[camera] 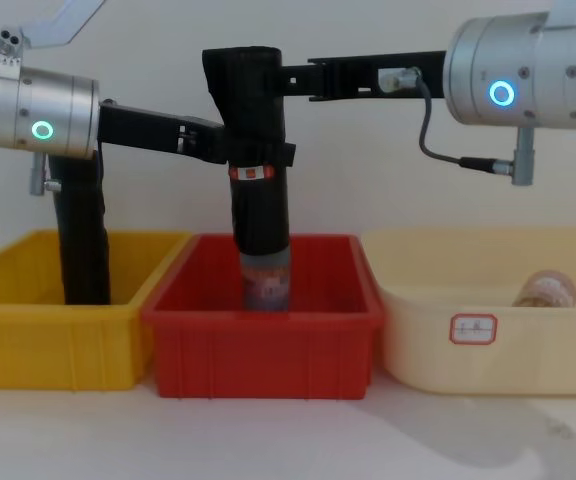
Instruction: Pick up the garbage bag with the one hand and transfer it to the other hand.
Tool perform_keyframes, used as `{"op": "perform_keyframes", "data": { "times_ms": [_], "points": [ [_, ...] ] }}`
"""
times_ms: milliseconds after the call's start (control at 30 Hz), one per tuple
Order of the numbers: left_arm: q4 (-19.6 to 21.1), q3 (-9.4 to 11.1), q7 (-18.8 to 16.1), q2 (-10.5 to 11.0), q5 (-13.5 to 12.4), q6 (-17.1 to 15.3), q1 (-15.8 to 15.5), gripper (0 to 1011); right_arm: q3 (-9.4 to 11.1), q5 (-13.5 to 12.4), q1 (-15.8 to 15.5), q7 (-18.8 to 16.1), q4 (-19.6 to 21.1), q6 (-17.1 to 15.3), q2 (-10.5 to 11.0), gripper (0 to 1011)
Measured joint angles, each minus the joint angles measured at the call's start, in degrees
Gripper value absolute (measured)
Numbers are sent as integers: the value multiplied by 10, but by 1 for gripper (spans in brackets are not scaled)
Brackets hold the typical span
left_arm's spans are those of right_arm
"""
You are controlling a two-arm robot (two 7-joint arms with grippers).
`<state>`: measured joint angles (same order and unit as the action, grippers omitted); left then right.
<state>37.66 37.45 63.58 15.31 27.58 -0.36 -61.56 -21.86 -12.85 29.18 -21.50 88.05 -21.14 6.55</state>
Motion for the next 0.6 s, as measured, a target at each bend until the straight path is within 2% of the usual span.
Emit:
{"op": "perform_keyframes", "data": {
  "times_ms": [600],
  "points": [
    [4,1,-5,-2,1,-6,3,413,-14,-5,18,-1,-23,10,-8,1001]
  ]
}}
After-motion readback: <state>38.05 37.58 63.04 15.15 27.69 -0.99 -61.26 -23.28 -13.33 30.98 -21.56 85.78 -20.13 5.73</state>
